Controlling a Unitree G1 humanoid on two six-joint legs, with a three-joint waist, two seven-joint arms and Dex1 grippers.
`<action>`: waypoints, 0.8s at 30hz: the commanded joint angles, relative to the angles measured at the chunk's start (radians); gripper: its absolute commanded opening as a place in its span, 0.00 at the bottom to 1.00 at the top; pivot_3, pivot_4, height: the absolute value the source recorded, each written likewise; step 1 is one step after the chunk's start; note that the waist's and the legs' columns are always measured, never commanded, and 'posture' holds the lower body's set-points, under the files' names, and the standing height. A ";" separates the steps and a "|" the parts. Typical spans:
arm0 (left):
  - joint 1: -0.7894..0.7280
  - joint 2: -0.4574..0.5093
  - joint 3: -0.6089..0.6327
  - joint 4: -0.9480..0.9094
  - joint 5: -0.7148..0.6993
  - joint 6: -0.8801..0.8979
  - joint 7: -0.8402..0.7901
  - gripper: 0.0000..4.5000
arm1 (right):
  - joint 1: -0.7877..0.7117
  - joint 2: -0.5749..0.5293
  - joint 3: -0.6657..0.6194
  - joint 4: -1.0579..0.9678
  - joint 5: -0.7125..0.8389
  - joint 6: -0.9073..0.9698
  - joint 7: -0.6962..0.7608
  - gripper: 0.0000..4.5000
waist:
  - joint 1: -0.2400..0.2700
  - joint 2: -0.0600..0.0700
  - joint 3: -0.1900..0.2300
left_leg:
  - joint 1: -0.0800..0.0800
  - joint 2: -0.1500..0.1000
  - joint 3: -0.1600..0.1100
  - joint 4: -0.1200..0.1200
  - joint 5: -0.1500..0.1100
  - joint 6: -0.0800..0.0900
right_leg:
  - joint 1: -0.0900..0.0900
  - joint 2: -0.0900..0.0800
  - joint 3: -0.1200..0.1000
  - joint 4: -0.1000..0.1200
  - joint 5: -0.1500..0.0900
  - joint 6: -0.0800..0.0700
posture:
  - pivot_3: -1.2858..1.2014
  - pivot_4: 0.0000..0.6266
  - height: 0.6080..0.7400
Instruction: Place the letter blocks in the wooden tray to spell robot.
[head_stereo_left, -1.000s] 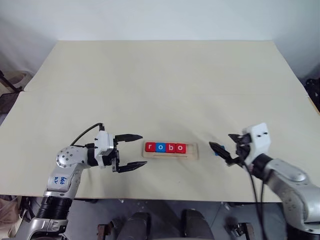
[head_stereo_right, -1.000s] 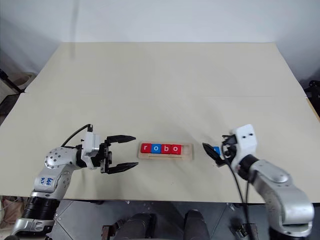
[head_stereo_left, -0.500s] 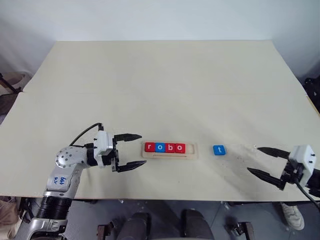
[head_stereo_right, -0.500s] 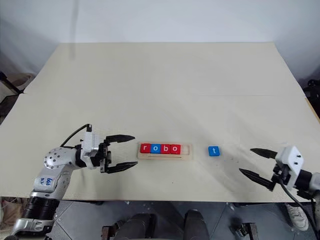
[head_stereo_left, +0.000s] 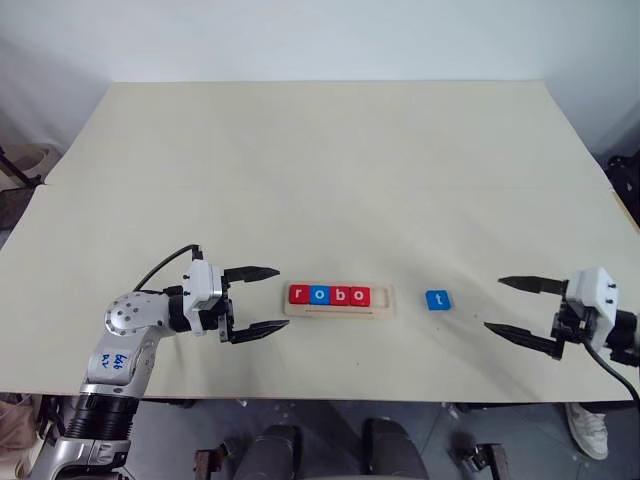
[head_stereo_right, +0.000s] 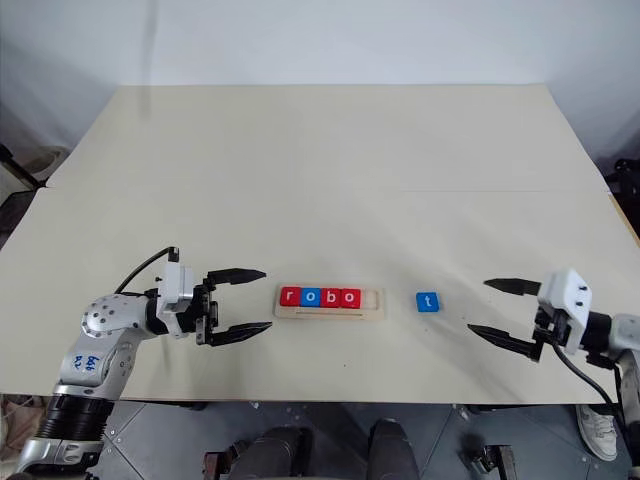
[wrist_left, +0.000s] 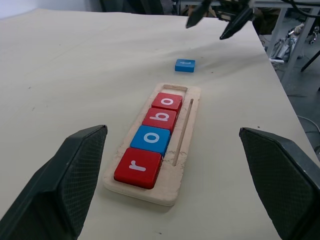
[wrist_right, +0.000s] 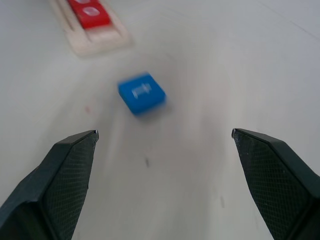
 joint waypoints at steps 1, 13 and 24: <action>0.007 0.008 -0.003 -0.050 -0.013 -0.016 -0.021 1.00 | -0.079 -0.037 0.106 -0.014 -0.048 0.037 0.054 1.00 | 0.000 0.000 0.000 | 0.000 0.000 0.000 0.000 0.000 0.000 | 0.000 0.000 0.000 0.000 0.000 0.000 | 0.52 0.24 1.00; -0.006 -0.005 -0.060 -0.144 -0.014 -0.007 -0.048 1.00 | -0.378 0.038 0.349 0.294 -0.219 -0.104 0.126 1.00 | -0.001 0.000 0.000 | -0.001 0.000 0.000 0.000 0.000 0.000 | -0.001 0.000 -0.001 0.000 0.000 0.000 | 0.52 0.24 1.00; 0.013 0.001 -0.047 -0.151 -0.010 -0.010 -0.023 1.00 | -0.457 0.111 0.361 0.442 -0.245 -0.199 0.120 0.40 | -0.005 0.000 0.000 | -0.001 0.001 0.000 0.001 0.000 0.000 | -0.001 0.001 -0.001 0.000 0.001 -0.001 | 0.52 0.24 1.00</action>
